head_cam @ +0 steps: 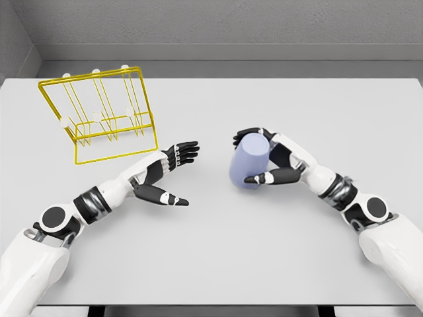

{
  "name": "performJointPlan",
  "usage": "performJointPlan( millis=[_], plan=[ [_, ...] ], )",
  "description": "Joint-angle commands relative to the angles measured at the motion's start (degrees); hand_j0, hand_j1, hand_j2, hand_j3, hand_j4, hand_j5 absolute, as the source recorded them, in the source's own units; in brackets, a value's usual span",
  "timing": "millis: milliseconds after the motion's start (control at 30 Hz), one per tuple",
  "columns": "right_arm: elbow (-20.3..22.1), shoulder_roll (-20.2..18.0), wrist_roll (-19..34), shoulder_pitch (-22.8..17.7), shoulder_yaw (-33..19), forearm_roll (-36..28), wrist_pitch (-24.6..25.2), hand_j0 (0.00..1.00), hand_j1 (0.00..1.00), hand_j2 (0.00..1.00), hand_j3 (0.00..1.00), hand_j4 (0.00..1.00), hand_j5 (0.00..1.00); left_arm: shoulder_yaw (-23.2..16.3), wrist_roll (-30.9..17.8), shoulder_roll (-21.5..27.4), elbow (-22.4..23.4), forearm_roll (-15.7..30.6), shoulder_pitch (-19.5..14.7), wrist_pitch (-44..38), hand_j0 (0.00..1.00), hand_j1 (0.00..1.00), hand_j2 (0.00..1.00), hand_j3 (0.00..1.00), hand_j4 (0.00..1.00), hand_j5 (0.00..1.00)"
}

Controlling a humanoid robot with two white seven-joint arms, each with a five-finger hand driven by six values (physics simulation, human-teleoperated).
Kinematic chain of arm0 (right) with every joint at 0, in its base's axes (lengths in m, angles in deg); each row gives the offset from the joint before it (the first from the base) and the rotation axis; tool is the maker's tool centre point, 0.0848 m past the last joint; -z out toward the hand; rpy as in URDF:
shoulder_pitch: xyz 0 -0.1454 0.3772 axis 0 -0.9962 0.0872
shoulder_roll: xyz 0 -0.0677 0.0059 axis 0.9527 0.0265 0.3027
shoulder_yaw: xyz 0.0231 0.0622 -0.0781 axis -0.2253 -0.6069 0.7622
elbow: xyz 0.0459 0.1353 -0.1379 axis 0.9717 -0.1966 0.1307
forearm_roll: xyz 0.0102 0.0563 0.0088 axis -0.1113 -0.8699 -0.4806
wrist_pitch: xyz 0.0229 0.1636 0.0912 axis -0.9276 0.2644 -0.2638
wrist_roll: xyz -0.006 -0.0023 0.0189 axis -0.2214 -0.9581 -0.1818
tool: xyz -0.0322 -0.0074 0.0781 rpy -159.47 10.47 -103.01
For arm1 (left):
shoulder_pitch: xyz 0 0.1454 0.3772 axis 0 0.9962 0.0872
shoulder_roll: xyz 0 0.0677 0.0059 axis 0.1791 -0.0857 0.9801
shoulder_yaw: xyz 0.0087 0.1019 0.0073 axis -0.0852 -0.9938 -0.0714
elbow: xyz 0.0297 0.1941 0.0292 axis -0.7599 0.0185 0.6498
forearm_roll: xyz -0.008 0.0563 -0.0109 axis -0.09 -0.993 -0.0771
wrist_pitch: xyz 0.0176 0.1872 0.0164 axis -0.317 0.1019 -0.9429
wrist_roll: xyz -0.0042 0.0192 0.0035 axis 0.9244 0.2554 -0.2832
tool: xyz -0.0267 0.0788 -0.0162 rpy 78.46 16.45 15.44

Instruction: Place the cup on the cup holder with both arms

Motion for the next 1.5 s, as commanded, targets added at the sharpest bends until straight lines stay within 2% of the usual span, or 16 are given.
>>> performJointPlan(
  millis=[0,133,367,633,800,867,1000,1300,1467],
  plan=[
    [0.02,1.19,0.01,0.0,0.34,0.68,0.08,0.74,0.74,0.74,0.74,0.74,0.74,0.01,0.0,0.26,-0.08,0.23,0.0,0.03,1.0,1.0,1.0,1.0,1.0,1.0],
    [-0.42,2.86,0.01,0.0,0.87,1.04,0.08,0.74,0.74,0.74,0.74,0.74,0.74,1.68,0.0,0.26,-0.17,-2.94,-0.09,-0.06,1.0,1.0,1.0,1.0,1.0,1.0],
    [-0.77,5.33,0.01,0.44,0.96,2.36,2.18,0.74,0.74,0.74,0.74,0.74,0.74,1.77,0.0,-0.09,0.1,-2.94,0.0,-0.06,1.0,1.0,1.0,1.0,1.0,1.0],
    [-5.6,7.52,0.01,1.58,0.96,5.26,3.15,0.74,0.74,0.74,0.74,0.74,0.74,2.56,0.0,0.0,0.1,-2.94,0.09,-0.06,1.0,1.0,1.0,1.0,1.0,1.0],
    [-6.13,7.96,0.01,1.67,1.05,5.34,3.42,0.75,0.75,0.75,0.75,0.75,0.75,2.65,0.0,-0.44,0.88,-2.94,0.0,-0.15,1.0,1.0,1.0,1.0,1.0,1.0],
    [-6.13,7.96,0.01,1.67,1.05,5.34,3.42,0.78,0.78,0.78,0.78,0.78,0.78,2.65,0.0,-1.23,1.94,-2.94,-0.18,-0.06,1.0,1.0,1.0,1.0,1.0,1.0],
    [-6.04,8.14,0.01,2.37,1.49,5.87,3.5,0.99,0.99,0.99,0.99,0.99,0.99,2.65,0.0,-1.76,2.91,-2.94,-0.18,0.03,1.0,1.0,1.0,1.0,1.0,1.0],
    [-6.04,7.96,0.01,3.08,1.75,7.36,3.42,1.0,1.0,1.0,1.0,1.0,1.0,3.0,0.0,-2.46,3.26,-2.94,-0.18,0.12,1.0,1.0,1.0,1.0,1.0,1.0],
    [-6.04,6.21,0.01,4.04,1.92,7.37,3.42,1.0,1.0,1.0,1.0,1.0,1.0,3.0,0.0,-3.43,3.35,-2.94,-0.18,0.12,1.0,1.0,1.0,1.0,1.0,1.0]
  ],
)
